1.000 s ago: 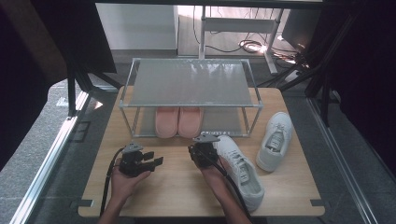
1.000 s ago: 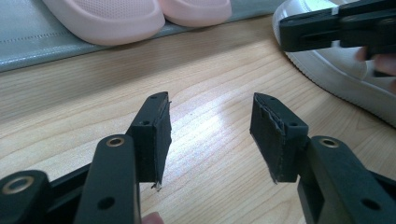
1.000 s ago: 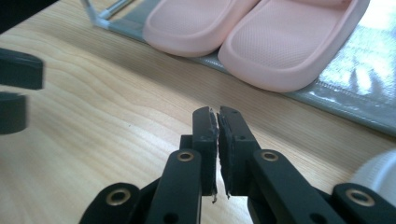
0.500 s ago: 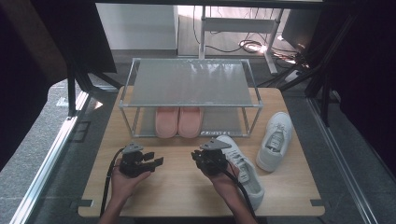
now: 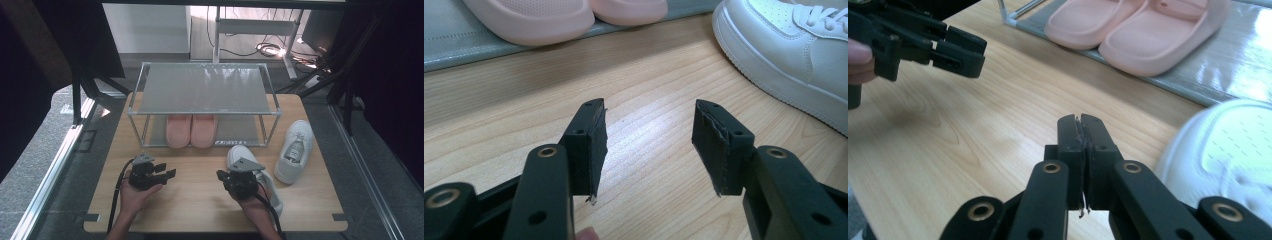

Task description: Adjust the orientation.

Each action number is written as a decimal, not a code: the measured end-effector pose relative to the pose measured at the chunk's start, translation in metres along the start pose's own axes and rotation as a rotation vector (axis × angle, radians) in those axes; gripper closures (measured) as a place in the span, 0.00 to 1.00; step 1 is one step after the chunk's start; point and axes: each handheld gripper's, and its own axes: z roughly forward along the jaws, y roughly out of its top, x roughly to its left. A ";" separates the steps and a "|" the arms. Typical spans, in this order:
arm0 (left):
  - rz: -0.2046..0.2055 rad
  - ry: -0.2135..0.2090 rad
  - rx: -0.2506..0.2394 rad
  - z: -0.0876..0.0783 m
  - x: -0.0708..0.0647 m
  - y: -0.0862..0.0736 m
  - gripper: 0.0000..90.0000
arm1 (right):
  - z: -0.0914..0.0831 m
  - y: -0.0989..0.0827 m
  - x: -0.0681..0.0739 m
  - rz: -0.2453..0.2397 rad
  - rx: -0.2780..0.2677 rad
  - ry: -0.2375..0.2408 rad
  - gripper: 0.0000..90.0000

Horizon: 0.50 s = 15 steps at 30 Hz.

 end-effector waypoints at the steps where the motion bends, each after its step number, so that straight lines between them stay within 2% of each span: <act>1: 0.000 -0.001 0.000 0.000 0.000 0.000 0.54 | -0.004 -0.002 -0.001 0.001 0.001 0.001 0.99; 3: -0.001 0.000 0.000 0.000 0.000 0.000 0.54 | -0.011 -0.007 -0.006 0.016 0.006 0.010 0.99; 7: -0.001 0.001 0.003 0.001 0.001 0.000 0.54 | -0.020 -0.018 -0.012 0.032 0.017 -0.003 0.99; 15: -0.001 0.001 0.004 0.001 0.000 0.000 0.54 | -0.043 -0.029 -0.016 0.029 0.015 -0.045 0.99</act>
